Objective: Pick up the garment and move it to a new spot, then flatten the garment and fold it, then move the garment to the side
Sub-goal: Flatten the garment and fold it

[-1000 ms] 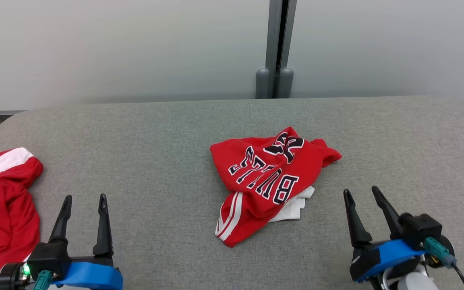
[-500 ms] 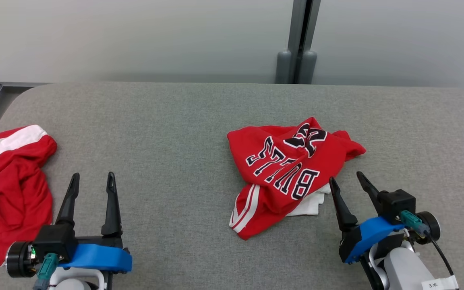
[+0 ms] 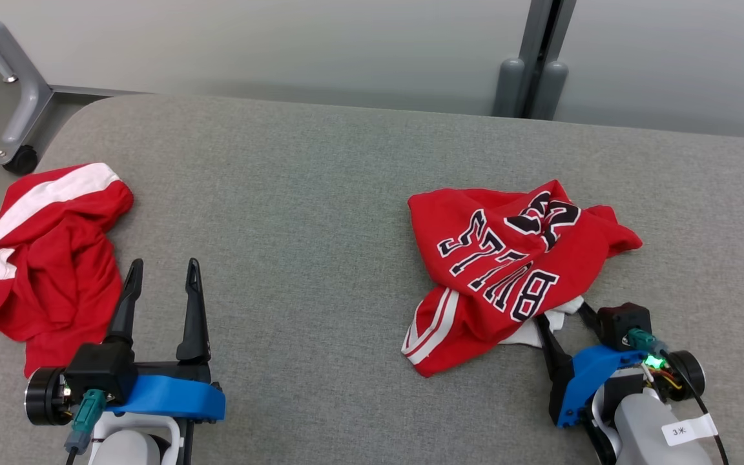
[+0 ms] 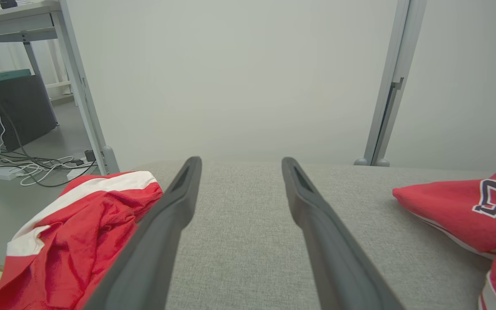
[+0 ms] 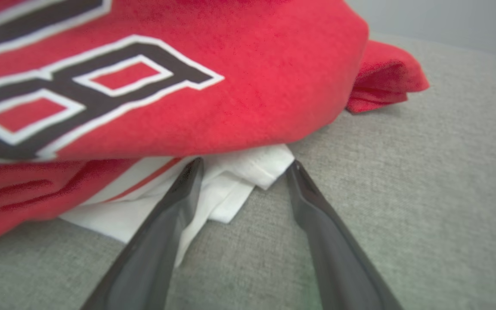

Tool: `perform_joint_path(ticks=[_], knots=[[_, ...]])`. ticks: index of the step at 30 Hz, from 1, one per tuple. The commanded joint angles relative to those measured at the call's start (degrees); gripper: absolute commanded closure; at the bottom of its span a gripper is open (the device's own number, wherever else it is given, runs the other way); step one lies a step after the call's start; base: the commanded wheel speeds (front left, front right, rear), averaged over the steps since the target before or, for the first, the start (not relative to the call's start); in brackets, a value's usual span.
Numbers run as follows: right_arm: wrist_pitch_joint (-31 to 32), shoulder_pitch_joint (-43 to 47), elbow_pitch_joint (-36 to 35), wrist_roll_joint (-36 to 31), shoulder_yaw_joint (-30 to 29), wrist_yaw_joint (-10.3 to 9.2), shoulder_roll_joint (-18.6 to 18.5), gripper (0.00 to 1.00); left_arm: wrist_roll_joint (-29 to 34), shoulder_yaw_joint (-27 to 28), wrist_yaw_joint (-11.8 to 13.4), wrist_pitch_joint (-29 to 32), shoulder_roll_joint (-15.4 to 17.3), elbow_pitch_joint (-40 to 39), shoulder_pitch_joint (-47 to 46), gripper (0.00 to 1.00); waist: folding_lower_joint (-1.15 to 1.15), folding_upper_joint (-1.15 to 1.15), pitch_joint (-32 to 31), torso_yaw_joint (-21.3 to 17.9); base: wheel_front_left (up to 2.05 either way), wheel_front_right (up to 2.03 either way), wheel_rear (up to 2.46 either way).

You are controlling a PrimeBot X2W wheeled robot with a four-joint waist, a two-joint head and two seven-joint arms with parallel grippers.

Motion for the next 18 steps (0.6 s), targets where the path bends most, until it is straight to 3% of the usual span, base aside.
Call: perform_joint_path(ticks=[1, 7, 8, 9, 10, 18], knots=[[-0.2, -0.8, 1.2, -0.3, -0.2, 0.01, -0.2, 0.0, 0.2, 0.1, -0.1, -0.2, -0.1, 0.1, -0.8, 0.0, -0.01, 0.0, 0.2, 0.4, 0.0, 0.0, 0.0], [0.0, -1.3, 4.7, 1.2, 1.2, 0.01, -0.2, 0.0, 0.2, 0.2, -0.5, -0.2, -0.4, 0.5, -1.1, 0.0, -0.01, 0.0, 0.5, 1.3, 0.0, 0.0, 0.0], [0.0, -1.4, 4.8, 1.7, 1.8, 0.01, -0.1, 0.11, 0.2, 0.3, -0.6, -0.2, -0.5, 0.6, -1.2, 0.0, -0.01, 0.0, 0.6, 1.3, 0.0, 0.0, 0.0], [0.0, -1.5, 4.8, 2.3, 2.5, 0.02, -0.1, 0.74, 0.2, 0.5, -0.5, -0.2, -0.5, 0.6, -1.2, 0.0, -0.01, 0.0, 0.6, 1.2, 0.0, 0.0, 0.0], [0.0, -1.7, 4.5, 3.1, 3.2, 0.01, 0.0, 1.0, 0.2, 0.6, -0.5, -0.2, -0.6, 0.6, -1.1, 0.0, -0.01, 0.0, 0.6, 1.0, 0.0, 0.0, 0.0], [-0.1, -0.3, -0.6, 4.4, 2.3, 0.0, -0.5, 1.0, 0.7, 1.8, -0.6, -0.2, -0.7, 0.8, 0.5, 0.0, -0.01, 0.0, -1.1, -2.3, 0.0, 0.0, 0.0]])
